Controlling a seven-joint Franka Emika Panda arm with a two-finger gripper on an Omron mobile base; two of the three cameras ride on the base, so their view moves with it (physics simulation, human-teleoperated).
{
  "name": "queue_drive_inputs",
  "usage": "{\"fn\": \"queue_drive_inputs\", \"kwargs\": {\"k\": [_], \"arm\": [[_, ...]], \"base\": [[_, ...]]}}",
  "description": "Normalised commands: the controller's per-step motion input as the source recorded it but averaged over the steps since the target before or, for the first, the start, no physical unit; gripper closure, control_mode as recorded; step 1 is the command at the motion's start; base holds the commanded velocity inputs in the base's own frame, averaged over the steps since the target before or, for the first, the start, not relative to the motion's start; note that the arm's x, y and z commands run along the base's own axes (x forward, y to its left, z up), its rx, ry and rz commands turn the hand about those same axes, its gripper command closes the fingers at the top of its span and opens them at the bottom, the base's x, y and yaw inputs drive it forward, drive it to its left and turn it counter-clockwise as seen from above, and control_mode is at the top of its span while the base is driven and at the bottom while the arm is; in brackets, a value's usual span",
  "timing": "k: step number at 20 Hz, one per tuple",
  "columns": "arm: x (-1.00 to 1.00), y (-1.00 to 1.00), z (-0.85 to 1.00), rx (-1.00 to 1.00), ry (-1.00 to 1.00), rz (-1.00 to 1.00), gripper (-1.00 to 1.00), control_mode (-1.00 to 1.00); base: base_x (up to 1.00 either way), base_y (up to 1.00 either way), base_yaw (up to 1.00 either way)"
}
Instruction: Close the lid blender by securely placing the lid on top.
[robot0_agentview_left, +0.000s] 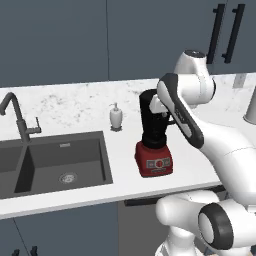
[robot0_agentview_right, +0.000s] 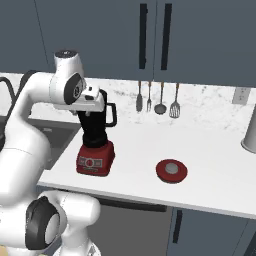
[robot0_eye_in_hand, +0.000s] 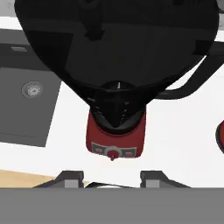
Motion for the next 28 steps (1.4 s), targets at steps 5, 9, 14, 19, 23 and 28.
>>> {"fn": "queue_drive_inputs", "kwargs": {"k": [5,9,14,19,23,28], "arm": [[-0.22,-0.79,-0.13,0.07,0.00,-0.01,-1.00,-1.00],[-0.61,-1.00,-0.20,0.17,0.00,-0.07,-1.00,-1.00],[-0.24,-1.00,-0.17,0.13,0.00,-0.13,-1.00,-1.00],[0.00,-1.00,-0.21,0.09,0.08,-0.16,-1.00,-1.00],[0.00,-1.00,-0.35,0.01,0.16,-0.13,-1.00,-1.00],[0.09,-0.58,-0.49,-0.03,0.26,-0.09,-1.00,-1.00]], "base": [[0.00,0.00,0.00],[0.00,0.00,0.00],[0.00,0.00,0.00],[0.00,0.00,0.00],[0.00,0.00,0.00],[0.00,0.00,0.00]]}}
